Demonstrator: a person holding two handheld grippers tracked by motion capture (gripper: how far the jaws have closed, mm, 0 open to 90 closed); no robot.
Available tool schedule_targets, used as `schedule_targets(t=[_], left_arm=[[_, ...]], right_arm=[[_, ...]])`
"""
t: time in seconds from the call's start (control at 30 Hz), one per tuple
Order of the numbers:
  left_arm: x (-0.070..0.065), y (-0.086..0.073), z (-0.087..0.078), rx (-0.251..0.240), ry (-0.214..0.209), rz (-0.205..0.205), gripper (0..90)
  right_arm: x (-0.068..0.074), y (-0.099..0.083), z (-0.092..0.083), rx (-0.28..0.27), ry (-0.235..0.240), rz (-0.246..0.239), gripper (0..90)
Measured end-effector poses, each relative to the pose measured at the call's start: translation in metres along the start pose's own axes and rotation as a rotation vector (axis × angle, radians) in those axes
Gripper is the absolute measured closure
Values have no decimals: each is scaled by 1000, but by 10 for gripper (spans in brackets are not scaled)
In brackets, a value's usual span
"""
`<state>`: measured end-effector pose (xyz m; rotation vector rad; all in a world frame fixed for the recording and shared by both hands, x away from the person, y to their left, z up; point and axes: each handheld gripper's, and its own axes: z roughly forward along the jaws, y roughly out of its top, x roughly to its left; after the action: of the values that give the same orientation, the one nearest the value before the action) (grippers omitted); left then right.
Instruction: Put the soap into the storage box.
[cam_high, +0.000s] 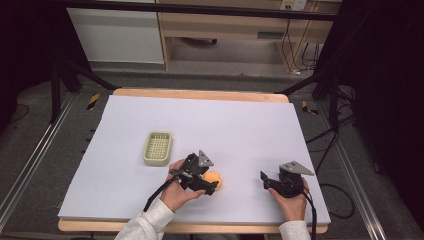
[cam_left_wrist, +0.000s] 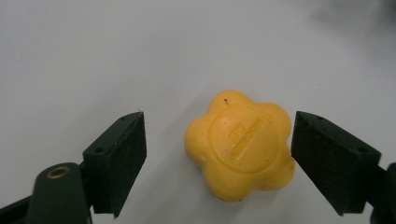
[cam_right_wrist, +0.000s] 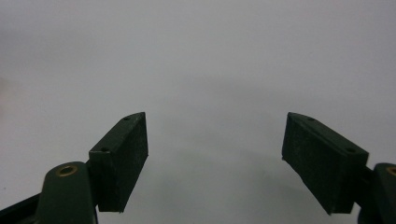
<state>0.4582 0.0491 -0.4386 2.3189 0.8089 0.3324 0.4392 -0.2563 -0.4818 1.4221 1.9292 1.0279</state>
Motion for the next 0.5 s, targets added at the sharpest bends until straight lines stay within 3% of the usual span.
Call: schedule_targets(t=[0.5], left_arm=[[-4, 1, 13, 56, -23, 33, 159]], right_arm=[[0, 0, 0, 5, -1, -2, 237]])
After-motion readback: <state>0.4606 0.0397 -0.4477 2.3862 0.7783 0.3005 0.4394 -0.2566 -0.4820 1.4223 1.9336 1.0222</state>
